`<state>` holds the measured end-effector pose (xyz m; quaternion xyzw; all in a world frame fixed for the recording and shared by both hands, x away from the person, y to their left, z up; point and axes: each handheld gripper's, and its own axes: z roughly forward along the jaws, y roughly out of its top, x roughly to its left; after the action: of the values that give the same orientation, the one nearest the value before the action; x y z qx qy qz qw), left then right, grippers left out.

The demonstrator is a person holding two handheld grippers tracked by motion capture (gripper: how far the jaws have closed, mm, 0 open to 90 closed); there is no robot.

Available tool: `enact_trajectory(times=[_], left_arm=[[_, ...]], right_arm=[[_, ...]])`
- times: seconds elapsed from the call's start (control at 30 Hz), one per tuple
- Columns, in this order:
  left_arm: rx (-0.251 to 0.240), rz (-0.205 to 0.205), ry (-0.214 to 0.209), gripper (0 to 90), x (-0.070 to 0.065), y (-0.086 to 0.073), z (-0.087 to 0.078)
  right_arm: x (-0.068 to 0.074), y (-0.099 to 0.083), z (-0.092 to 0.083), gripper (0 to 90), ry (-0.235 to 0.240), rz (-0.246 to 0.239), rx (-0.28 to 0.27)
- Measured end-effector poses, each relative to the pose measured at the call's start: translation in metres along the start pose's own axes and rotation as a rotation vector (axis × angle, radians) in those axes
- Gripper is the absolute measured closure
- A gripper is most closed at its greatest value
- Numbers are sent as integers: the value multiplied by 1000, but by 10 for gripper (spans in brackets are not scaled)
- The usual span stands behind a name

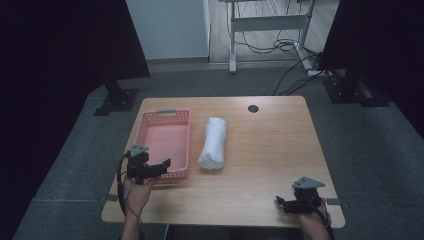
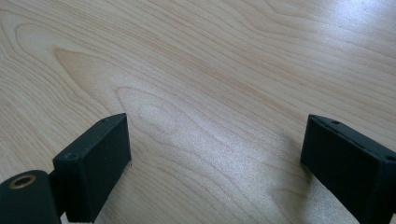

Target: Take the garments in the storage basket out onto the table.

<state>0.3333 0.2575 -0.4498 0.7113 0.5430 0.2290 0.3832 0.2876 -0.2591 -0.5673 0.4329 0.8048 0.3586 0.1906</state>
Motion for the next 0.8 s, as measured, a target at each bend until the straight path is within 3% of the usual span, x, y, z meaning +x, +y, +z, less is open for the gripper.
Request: enact_trajectory(times=[0.8], left_arm=[[-20, -50, 14, 98, 23, -41, -20]], right_arm=[[0, 0, 0, 78, -5, 6, 1]])
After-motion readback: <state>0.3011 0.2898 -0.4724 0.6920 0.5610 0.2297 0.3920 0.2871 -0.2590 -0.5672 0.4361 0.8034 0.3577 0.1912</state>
